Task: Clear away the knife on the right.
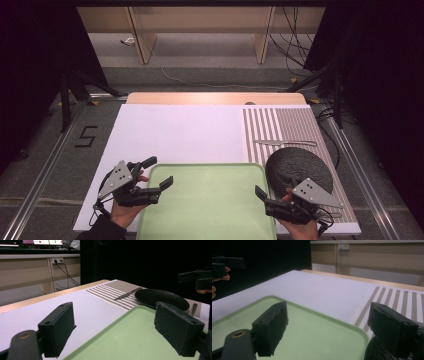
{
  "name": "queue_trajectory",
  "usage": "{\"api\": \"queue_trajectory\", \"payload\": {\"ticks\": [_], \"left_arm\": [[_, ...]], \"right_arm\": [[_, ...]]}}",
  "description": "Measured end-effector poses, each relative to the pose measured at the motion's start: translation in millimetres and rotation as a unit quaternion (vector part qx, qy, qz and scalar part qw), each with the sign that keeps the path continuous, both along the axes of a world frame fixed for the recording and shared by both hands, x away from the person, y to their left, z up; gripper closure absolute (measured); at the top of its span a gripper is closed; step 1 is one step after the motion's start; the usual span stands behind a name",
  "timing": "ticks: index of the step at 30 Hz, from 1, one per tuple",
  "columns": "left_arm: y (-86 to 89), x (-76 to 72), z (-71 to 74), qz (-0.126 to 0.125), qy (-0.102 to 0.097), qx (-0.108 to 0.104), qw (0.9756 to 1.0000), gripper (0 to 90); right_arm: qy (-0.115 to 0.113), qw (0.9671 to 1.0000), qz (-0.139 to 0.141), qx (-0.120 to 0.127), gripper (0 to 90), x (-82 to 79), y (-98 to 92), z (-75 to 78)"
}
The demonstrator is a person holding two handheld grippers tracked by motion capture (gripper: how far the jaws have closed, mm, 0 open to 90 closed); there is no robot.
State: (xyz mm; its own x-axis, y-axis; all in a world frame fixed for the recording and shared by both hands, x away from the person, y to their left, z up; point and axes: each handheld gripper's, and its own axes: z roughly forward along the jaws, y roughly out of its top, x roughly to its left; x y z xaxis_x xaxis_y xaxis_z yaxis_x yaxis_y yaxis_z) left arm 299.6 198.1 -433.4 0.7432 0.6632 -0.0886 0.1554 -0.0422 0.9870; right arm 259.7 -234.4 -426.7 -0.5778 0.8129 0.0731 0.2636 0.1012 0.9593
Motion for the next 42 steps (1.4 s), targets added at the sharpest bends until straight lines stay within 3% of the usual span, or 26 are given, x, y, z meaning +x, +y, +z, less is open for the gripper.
{"api": "queue_trajectory", "payload": {"ticks": [15, 27, 33, 36, 42], "left_arm": [[0.4, 0.0, 0.3, -0.001, -0.003, -0.004, 1.0000, 16.4], [-0.3, -0.5, 0.3, -0.001, -0.006, -0.002, 1.0000, 16.7], [0.8, -1.7, 0.2, 0.000, -0.008, -0.001, 1.0000, 16.8], [1.1, -1.7, 0.3, 0.001, -0.009, -0.002, 1.0000, 16.8], [0.0, -0.9, 0.0, 0.002, -0.007, 0.001, 1.0000, 16.8]], "right_arm": [[-0.007, 1.0000, -0.001, 0.000, 17.2, -0.1, -2.5, 2.4], [-0.031, 0.9993, -0.016, -0.014, 18.7, 0.7, -12.2, 10.1], [-0.047, 0.9980, -0.027, -0.034, 19.0, 1.3, -16.2, 15.3], [-0.051, 0.9965, -0.033, -0.057, 19.0, 2.7, -17.3, 16.9], [-0.042, 0.9969, -0.039, -0.055, 19.4, 8.9, -24.9, 19.2]]}}
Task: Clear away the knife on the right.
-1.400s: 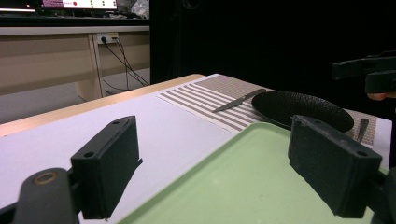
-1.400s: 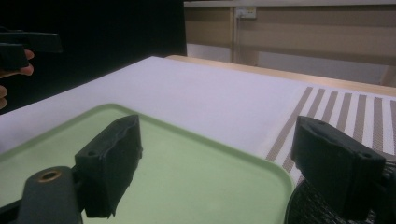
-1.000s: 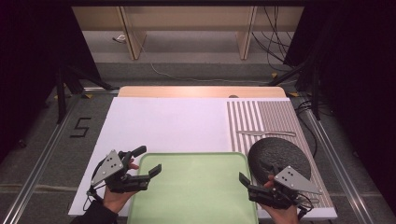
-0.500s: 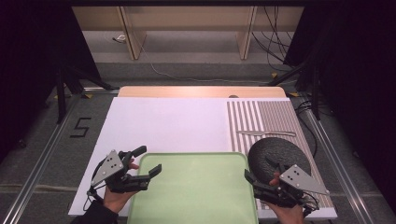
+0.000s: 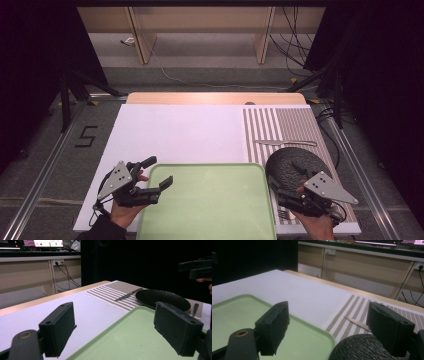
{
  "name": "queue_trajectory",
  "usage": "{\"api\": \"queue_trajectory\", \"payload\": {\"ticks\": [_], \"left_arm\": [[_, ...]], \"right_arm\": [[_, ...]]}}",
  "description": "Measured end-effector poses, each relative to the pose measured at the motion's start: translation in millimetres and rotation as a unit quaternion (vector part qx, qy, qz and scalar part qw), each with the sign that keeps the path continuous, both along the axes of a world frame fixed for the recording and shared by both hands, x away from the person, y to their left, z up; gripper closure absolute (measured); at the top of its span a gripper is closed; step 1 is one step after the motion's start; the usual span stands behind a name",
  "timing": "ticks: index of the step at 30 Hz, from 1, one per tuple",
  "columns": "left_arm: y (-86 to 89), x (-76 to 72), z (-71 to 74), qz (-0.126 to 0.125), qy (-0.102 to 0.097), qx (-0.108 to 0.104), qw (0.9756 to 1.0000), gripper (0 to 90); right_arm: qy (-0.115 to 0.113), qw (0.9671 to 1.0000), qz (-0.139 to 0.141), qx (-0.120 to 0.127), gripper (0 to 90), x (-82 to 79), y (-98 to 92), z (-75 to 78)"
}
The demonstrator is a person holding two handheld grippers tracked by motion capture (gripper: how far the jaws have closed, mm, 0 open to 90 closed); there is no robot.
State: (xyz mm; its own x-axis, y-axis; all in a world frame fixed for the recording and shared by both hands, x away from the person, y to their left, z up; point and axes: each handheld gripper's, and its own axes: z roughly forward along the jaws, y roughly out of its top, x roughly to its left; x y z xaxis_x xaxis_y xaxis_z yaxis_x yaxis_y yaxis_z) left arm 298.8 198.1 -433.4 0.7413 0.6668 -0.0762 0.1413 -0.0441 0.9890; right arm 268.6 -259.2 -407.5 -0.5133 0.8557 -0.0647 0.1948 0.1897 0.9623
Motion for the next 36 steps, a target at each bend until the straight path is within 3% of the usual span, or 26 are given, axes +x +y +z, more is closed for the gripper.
{"api": "queue_trajectory", "payload": {"ticks": [8, 18, 21, 26, 30, 36], "left_arm": [[1.2, 0.1, 0.0, 0.002, 0.000, -0.003, 1.0000, 16.9], [1.3, 1.3, -0.5, 0.003, 0.002, -0.004, 1.0000, 17.0], [1.2, 1.4, -0.5, 0.004, 0.002, -0.004, 1.0000, 16.9], [1.5, 1.8, -0.9, 0.005, 0.003, -0.005, 1.0000, 17.0], [1.4, 1.7, -0.9, 0.005, 0.003, -0.005, 1.0000, 17.0], [1.8, 2.3, -1.1, 0.006, 0.003, -0.006, 1.0000, 17.1]], "right_arm": [[0.021, 0.9997, -0.006, 0.010, 20.2, 15.3, -17.5, 8.8], [0.052, 0.9981, -0.011, -0.030, 20.1, 41.8, -40.1, 23.8], [0.066, 0.9960, -0.017, -0.057, 19.8, 54.3, -45.9, 30.1], [0.080, 0.9942, -0.018, -0.071, 19.9, 68.4, -50.0, 35.1], [0.105, 0.9890, -0.021, -0.103, 20.0, 87.9, -52.2, 41.2], [0.127, 0.9835, -0.024, -0.127, 20.4, 107.2, -54.5, 46.6]]}}
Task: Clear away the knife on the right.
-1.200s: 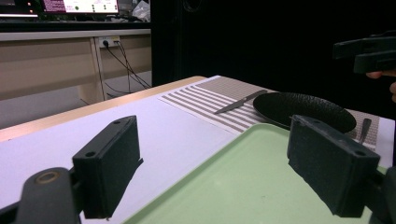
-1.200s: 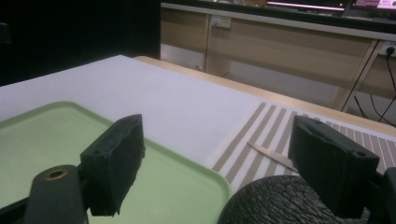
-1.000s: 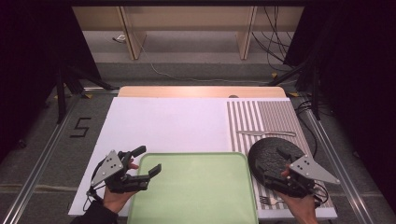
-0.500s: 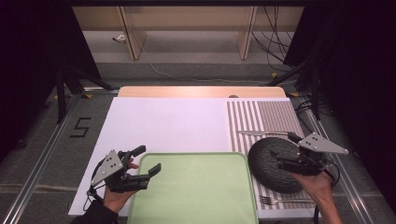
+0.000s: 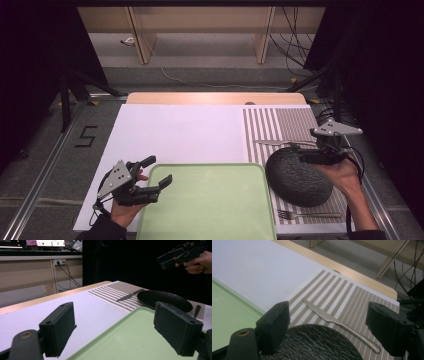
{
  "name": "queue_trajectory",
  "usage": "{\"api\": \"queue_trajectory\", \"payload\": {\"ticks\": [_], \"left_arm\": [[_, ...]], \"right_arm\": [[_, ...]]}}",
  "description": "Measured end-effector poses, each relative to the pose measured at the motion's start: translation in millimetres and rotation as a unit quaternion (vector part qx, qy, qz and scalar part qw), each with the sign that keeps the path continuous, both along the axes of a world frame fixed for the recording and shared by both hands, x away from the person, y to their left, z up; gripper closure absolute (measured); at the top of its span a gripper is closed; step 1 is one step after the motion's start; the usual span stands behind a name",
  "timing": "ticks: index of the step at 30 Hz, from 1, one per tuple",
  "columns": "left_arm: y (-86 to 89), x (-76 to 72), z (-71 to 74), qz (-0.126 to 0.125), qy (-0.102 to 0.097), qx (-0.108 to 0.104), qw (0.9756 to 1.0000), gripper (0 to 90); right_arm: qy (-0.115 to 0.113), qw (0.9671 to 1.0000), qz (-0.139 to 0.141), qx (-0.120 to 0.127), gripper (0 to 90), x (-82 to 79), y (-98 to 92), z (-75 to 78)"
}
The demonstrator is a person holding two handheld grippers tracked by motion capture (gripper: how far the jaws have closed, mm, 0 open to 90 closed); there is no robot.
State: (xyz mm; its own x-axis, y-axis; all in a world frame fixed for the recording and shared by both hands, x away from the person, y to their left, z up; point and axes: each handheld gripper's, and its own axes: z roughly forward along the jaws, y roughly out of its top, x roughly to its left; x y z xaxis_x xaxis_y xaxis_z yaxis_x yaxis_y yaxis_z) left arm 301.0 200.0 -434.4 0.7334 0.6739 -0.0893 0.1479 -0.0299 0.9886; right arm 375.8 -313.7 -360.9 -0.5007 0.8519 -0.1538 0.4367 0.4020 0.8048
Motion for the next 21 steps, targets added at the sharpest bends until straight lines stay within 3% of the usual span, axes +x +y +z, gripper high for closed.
{"api": "queue_trajectory", "payload": {"ticks": [9, 12, 15, 21], "left_arm": [[0.6, 0.0, 0.1, 0.002, -0.002, -0.003, 1.0000, 17.3], [0.6, -0.2, 0.2, 0.002, -0.002, -0.003, 1.0000, 17.3], [0.6, -0.4, 0.5, 0.001, -0.004, -0.003, 1.0000, 17.3], [0.4, -0.3, 0.4, 0.000, -0.003, -0.003, 1.0000, 17.3]], "right_arm": [[0.046, 0.9983, -0.006, -0.036, 21.0, 41.2, -1.8, -7.3], [0.060, 0.9968, -0.004, -0.053, 21.0, 49.9, -1.8, -11.7], [0.090, 0.9941, -0.007, -0.061, 21.0, 67.8, -2.3, -22.1], [0.115, 0.9898, -0.011, -0.084, 21.1, 85.4, -3.8, -33.7]]}}
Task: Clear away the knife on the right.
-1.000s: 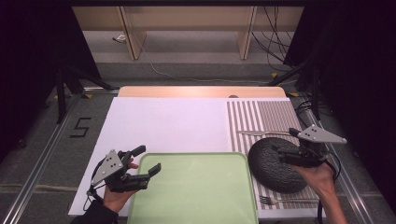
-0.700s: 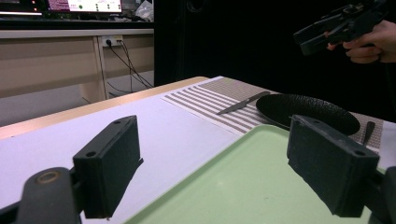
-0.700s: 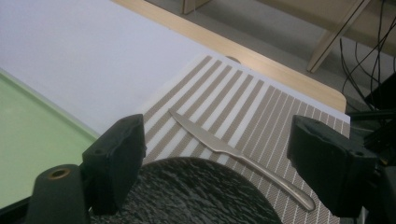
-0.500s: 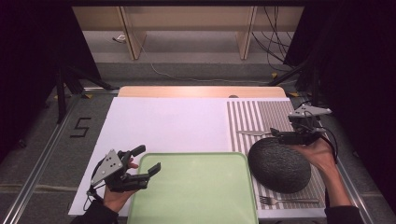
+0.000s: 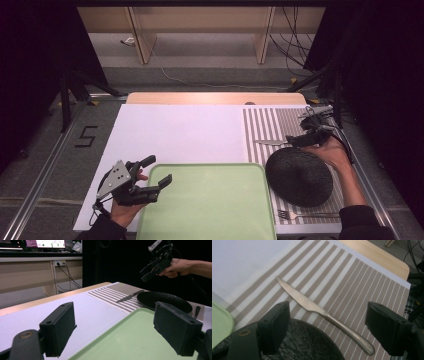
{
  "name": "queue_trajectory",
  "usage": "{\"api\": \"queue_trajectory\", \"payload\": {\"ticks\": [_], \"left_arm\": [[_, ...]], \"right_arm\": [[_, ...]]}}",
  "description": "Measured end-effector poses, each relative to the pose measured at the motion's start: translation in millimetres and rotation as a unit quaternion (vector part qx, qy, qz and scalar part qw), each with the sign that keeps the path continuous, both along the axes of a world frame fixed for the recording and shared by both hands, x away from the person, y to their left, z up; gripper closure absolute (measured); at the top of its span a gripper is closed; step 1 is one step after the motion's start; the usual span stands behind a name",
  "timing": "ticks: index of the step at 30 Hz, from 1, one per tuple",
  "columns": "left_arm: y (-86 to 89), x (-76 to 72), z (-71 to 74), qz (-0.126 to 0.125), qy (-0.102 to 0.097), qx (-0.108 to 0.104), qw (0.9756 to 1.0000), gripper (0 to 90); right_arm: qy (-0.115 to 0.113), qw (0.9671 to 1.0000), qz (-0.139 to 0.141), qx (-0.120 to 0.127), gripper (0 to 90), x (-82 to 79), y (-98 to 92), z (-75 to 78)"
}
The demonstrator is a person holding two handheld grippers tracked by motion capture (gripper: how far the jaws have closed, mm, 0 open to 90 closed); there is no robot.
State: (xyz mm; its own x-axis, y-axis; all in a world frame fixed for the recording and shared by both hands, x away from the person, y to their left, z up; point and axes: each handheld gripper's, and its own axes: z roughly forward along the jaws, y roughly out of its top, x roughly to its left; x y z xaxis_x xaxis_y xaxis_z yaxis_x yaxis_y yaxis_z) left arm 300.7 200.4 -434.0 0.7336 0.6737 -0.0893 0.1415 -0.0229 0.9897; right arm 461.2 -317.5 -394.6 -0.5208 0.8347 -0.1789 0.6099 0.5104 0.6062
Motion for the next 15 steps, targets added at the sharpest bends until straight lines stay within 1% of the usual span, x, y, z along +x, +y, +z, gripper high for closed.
{"api": "queue_trajectory", "payload": {"ticks": [2, 3, 4, 5, 7, 9, 10, 11, 12, 13, 14, 15], "left_arm": [[0.0, 0.1, 0.1, 0.000, 0.001, -0.001, 1.0000, 17.3], [-0.1, 0.1, 0.1, 0.000, 0.000, -0.001, 1.0000, 17.3], [-0.1, 0.1, 0.0, 0.000, 0.000, -0.001, 1.0000, 17.3], [-0.1, 0.1, 0.0, -0.001, 0.001, -0.001, 1.0000, 17.3], [-0.2, 0.1, 0.0, -0.002, 0.001, -0.001, 1.0000, 17.3], [-0.1, 0.0, 0.2, -0.003, 0.001, -0.001, 1.0000, 17.3], [0.2, -0.1, 0.2, -0.002, 0.000, -0.002, 1.0000, 17.4], [0.3, -0.1, 0.3, -0.003, 0.000, -0.003, 1.0000, 17.4], [0.2, 0.0, 0.2, -0.003, 0.001, -0.003, 1.0000, 17.4], [0.1, 0.0, 0.2, -0.003, 0.001, -0.002, 1.0000, 17.4], [0.1, 0.2, 0.1, -0.003, 0.001, -0.002, 1.0000, 17.4], [0.1, 0.1, 0.2, -0.003, 0.002, -0.002, 1.0000, 17.4]], "right_arm": [[0.009, 0.9999, 0.000, -0.013, 21.2, 6.9, 0.3, -4.1], [0.020, 0.9997, -0.003, -0.017, 21.2, 13.9, 0.9, -7.5], [0.020, 0.9997, -0.003, -0.017, 21.2, 13.9, 0.9, -7.5], [0.026, 0.9994, -0.003, -0.021, 21.4, 16.7, 0.9, -8.8], [0.048, 0.9980, -0.006, -0.040, 22.1, 25.3, 1.0, -13.3], [0.062, 0.9965, -0.013, -0.055, 22.2, 32.6, -0.2, -17.0], [0.064, 0.9962, -0.015, -0.057, 22.3, 35.3, -0.9, -18.3], [0.076, 0.9951, -0.021, -0.059, 22.7, 39.8, -3.0, -19.6], [0.079, 0.9950, -0.024, -0.055, 22.8, 42.1, -3.6, -20.9], [0.089, 0.9936, -0.018, -0.067, 23.0, 45.1, -6.1, -21.7], [0.095, 0.9928, -0.024, -0.068, 23.2, 47.2, -5.5, -24.0], [0.100, 0.9918, -0.021, -0.077, 23.3, 49.6, -5.6, -26.0]]}}
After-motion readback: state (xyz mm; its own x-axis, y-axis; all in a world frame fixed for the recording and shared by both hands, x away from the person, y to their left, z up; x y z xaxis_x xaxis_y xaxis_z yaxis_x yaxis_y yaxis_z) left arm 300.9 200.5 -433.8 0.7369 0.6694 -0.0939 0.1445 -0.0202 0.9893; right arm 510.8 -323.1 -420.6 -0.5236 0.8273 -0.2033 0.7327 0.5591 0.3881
